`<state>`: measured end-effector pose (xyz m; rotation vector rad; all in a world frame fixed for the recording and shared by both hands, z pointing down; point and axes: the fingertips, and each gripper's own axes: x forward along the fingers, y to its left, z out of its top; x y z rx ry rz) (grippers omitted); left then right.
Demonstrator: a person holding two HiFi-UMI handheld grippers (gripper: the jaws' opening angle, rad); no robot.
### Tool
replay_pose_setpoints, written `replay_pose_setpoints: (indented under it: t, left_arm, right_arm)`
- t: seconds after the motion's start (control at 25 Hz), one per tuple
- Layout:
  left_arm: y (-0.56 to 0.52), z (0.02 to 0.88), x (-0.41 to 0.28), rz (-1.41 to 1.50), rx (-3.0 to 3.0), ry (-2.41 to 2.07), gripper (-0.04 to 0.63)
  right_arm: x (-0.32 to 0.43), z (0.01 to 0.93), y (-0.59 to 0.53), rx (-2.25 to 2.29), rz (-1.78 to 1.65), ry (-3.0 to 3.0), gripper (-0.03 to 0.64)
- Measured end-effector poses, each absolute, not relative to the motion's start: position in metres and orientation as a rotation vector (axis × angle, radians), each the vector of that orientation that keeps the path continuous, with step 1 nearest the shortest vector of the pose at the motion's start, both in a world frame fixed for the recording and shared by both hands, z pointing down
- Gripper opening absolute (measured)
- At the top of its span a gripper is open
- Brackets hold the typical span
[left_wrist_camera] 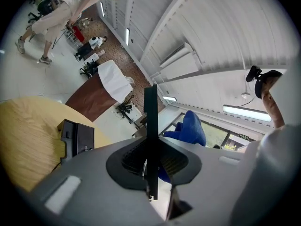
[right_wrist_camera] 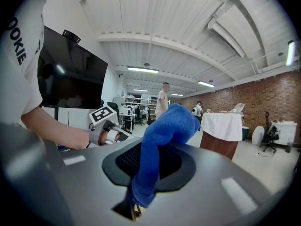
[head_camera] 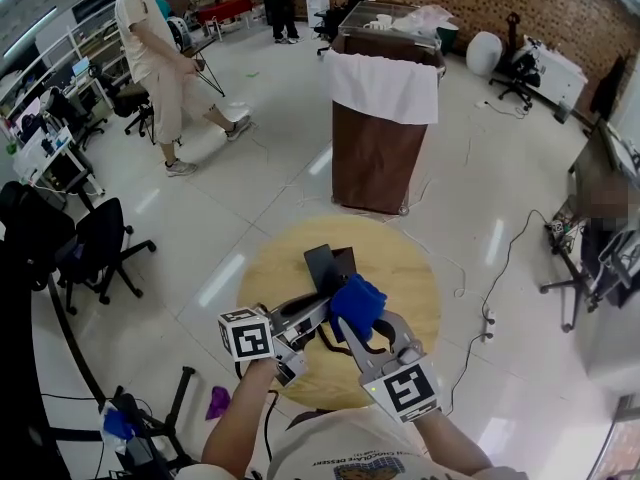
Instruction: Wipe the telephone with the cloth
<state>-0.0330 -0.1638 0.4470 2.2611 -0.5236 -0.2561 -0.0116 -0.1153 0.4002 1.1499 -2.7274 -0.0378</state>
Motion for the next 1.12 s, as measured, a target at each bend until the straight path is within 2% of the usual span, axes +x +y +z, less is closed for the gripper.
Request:
replay_pose_setpoints:
  t: [1.12]
  left_arm:
    - [-0.134, 0.445, -0.013, -0.123, 2.348, -0.523, 0.061]
  right_arm:
    - [-0.019, 0.338, -0.144, 1.166, -0.271, -2.763, 0.061]
